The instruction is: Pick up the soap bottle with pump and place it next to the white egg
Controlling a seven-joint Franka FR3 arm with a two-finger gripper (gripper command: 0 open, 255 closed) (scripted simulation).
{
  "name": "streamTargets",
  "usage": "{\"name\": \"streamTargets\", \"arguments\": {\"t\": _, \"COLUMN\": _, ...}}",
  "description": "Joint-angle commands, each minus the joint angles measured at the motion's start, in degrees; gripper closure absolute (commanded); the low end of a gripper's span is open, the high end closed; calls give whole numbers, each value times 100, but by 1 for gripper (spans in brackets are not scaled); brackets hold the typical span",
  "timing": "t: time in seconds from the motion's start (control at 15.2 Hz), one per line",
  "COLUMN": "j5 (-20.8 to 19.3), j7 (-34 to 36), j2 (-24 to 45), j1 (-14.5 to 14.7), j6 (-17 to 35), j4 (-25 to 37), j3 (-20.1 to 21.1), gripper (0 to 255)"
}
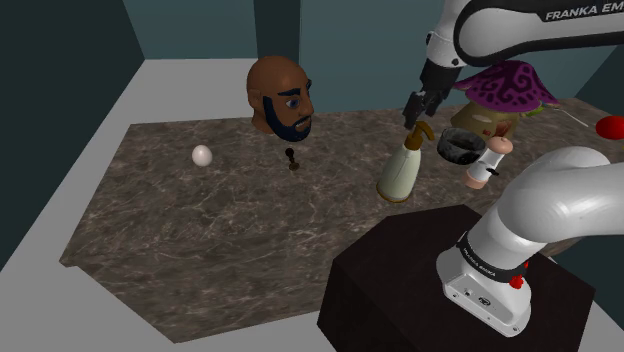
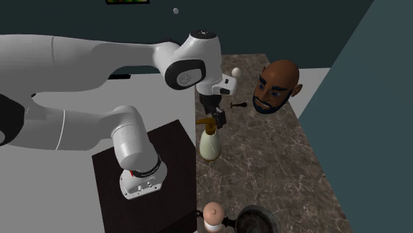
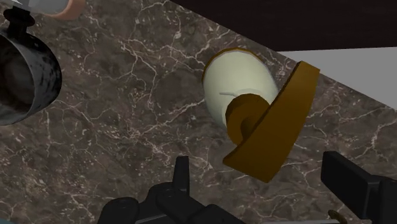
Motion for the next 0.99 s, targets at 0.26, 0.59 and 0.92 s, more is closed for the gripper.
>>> {"name": "streamTargets", "arguments": {"t": 0.26, "j5": -61, "j7": 9, "j2": 115, "j1": -35, "j6": 423, "j4": -302, "j3": -46, "gripper": 0}}
{"name": "streamTargets", "arguments": {"t": 0.59, "j5": -61, "j7": 9, "j2": 116, "j1": -36, "j6": 423, "j4": -301, "j3": -46, "gripper": 0}}
{"name": "streamTargets", "arguments": {"t": 0.92, "j5": -61, "j7": 8, "j2": 115, "j1": -36, "j6": 422, "j4": -300, "j3": -46, "gripper": 255}}
